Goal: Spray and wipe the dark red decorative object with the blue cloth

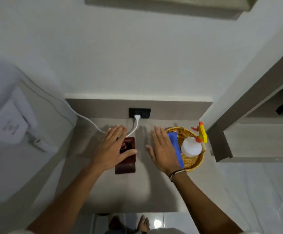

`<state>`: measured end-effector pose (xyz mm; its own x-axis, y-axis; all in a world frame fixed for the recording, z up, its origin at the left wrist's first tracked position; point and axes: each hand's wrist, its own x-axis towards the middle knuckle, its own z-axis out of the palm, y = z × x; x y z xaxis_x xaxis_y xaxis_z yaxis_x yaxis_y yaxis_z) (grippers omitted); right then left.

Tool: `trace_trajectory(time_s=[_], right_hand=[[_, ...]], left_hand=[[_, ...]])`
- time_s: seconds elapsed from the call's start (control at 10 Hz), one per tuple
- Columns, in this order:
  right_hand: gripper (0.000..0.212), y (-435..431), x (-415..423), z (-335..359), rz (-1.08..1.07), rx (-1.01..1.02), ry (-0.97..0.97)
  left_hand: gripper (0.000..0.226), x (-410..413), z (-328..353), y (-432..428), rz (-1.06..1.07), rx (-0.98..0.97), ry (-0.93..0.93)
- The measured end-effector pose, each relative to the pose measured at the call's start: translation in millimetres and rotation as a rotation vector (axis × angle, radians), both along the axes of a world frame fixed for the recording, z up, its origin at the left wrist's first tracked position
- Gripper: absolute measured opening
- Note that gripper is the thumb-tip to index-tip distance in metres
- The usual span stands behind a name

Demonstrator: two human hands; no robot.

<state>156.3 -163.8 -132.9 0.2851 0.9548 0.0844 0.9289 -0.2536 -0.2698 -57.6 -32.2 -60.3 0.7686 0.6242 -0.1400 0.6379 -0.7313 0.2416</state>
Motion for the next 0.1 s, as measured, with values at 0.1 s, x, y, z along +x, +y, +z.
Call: trace_trajectory(time_s=[0.1], right_hand=[[0.086,25.0,-7.4,39.5,0.046,-0.04,-0.05]], left_hand=[[0.125,5.1,14.7,13.4,0.103,0.089,-0.092]])
